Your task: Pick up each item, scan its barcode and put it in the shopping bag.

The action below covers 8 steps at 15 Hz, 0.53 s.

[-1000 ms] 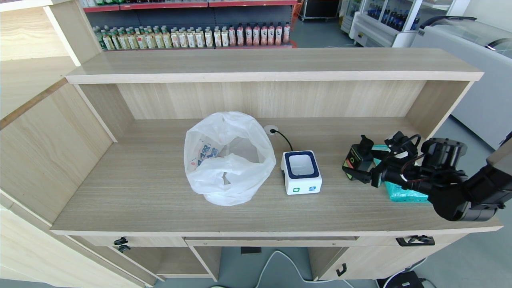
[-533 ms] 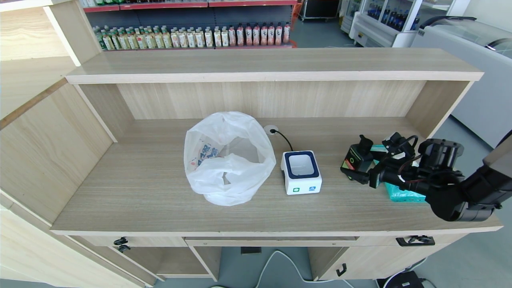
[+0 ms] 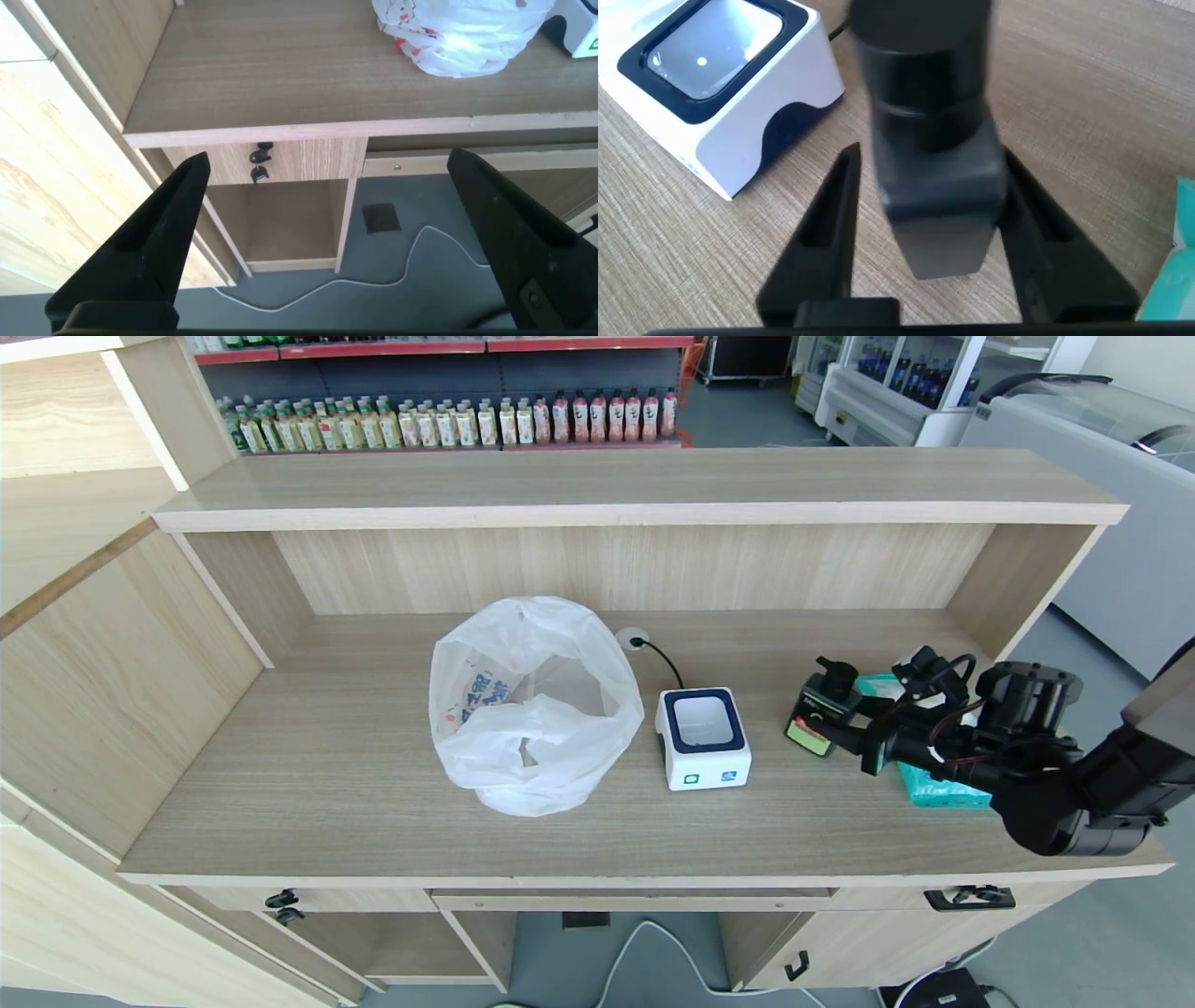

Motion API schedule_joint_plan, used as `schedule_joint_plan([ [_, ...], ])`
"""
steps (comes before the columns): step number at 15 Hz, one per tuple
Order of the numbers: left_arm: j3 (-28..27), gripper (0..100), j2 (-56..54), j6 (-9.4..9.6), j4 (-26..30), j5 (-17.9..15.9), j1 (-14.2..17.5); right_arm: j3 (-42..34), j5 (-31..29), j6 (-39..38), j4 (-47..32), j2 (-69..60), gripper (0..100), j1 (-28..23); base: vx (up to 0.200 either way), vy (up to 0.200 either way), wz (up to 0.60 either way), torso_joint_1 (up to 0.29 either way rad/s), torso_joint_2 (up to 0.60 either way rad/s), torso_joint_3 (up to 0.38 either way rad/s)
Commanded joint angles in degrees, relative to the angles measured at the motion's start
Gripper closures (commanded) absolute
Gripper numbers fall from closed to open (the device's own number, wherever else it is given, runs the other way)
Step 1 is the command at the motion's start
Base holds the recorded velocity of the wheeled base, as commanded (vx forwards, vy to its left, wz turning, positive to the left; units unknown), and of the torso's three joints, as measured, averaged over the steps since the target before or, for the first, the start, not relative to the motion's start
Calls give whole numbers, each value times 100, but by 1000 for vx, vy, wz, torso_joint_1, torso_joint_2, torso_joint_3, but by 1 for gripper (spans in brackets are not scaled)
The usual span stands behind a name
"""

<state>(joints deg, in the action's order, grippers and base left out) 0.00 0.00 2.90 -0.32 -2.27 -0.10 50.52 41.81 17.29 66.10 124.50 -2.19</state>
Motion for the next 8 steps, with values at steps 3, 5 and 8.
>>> schedule_joint_plan([
  [3, 0, 0, 0, 0, -3, -2, 1, -16, 2, 3, 0, -5, 100, -18, 0, 0, 0, 0, 0, 0],
  [5, 0, 0, 0, 0, -3, -2, 1, 2, -33, 20, 8, -14, 100, -44, 0, 0, 0, 0, 0, 0],
  [8, 0, 0, 0, 0, -3, -2, 1, 20, -33, 565, 52, -163, 100, -79, 0, 0, 0, 0, 0, 0],
])
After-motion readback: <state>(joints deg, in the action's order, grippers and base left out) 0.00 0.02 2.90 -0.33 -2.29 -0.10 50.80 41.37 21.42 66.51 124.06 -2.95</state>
